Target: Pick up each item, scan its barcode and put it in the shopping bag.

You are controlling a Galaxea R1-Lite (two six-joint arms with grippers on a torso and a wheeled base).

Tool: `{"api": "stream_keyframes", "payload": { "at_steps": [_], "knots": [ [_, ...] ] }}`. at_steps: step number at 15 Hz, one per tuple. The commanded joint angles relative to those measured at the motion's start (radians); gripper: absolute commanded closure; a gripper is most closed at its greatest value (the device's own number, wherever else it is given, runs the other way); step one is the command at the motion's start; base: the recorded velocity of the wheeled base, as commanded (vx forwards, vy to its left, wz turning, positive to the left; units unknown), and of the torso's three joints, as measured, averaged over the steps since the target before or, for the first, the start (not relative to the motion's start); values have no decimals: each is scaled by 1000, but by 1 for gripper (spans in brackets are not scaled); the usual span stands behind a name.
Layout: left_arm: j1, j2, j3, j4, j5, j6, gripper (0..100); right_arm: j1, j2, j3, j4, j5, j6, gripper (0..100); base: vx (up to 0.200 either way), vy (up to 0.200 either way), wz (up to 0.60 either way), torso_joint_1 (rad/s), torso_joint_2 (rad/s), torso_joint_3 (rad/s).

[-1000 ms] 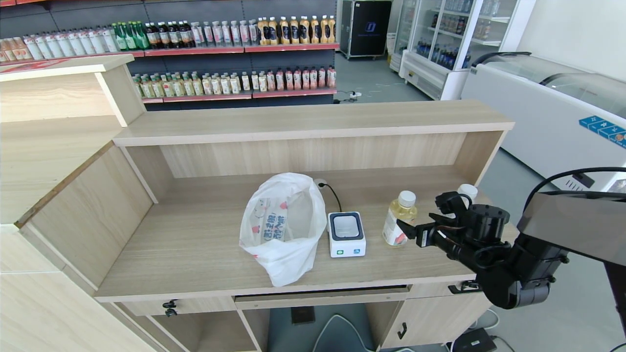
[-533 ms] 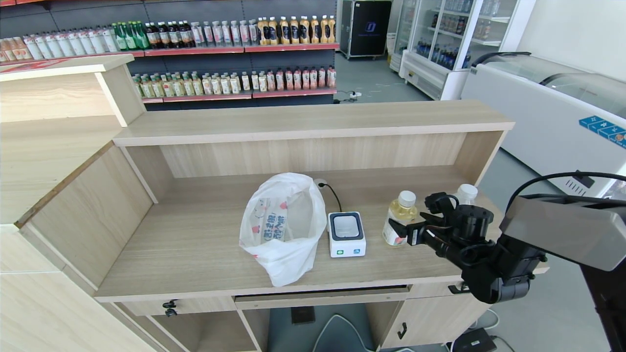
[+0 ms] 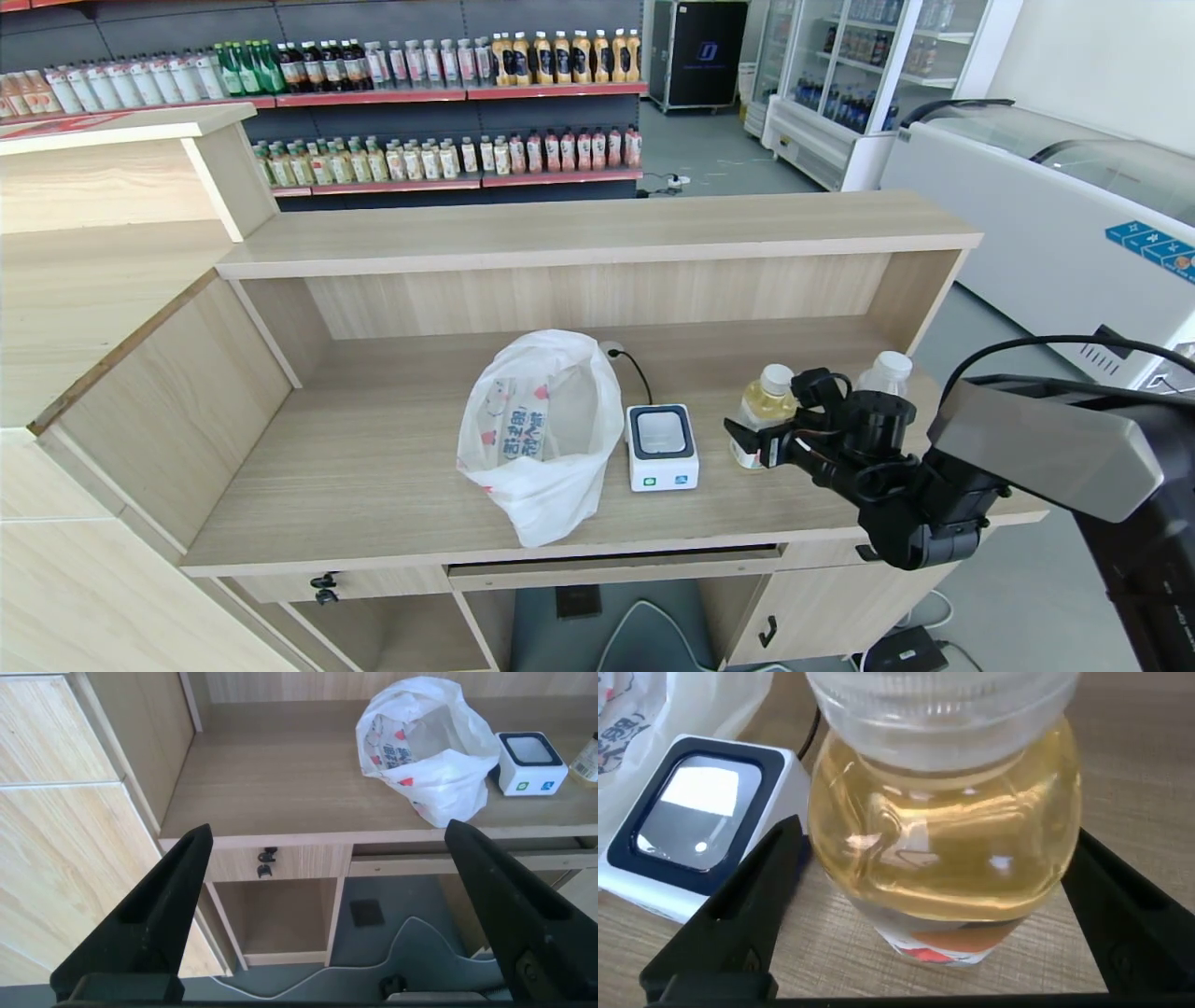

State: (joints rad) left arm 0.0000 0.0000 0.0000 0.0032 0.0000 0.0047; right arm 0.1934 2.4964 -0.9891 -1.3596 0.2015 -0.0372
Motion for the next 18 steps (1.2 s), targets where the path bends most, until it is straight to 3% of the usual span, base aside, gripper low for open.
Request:
{"api": "stream_keyframes", "payload": {
  "at_steps": [1, 2, 3, 8, 14, 16, 18],
  "knots": [
    [0, 0, 0, 0, 0, 0, 0, 3, 15, -6, -6, 13, -4, 0, 0, 0, 0, 0, 0, 0],
    [0, 0, 0, 0, 0, 0, 0, 3, 19, -9, -6, 15, -10, 0, 0, 0, 0, 0, 0, 0],
    [0, 0, 0, 0, 0, 0, 0, 1, 29, -25, -3, 18, -23, 100, 0, 0, 0, 0, 0, 0],
    [0, 0, 0, 0, 0, 0, 0, -3, 50, -85, 4, 22, -35, 100, 0, 0, 0, 0, 0, 0],
    [0, 0, 0, 0, 0, 0, 0, -6, 27, -49, 5, 19, -62, 100, 0, 0, 0, 0, 0, 0],
    [0, 0, 0, 0, 0, 0, 0, -8, -128, 6, 43, 21, 0, 100, 0, 0, 0, 0, 0, 0],
    [0, 0, 0, 0, 0, 0, 0, -3, -355, 86, 185, 29, 103, 100, 0, 0, 0, 0, 0, 0]
  ]
}}
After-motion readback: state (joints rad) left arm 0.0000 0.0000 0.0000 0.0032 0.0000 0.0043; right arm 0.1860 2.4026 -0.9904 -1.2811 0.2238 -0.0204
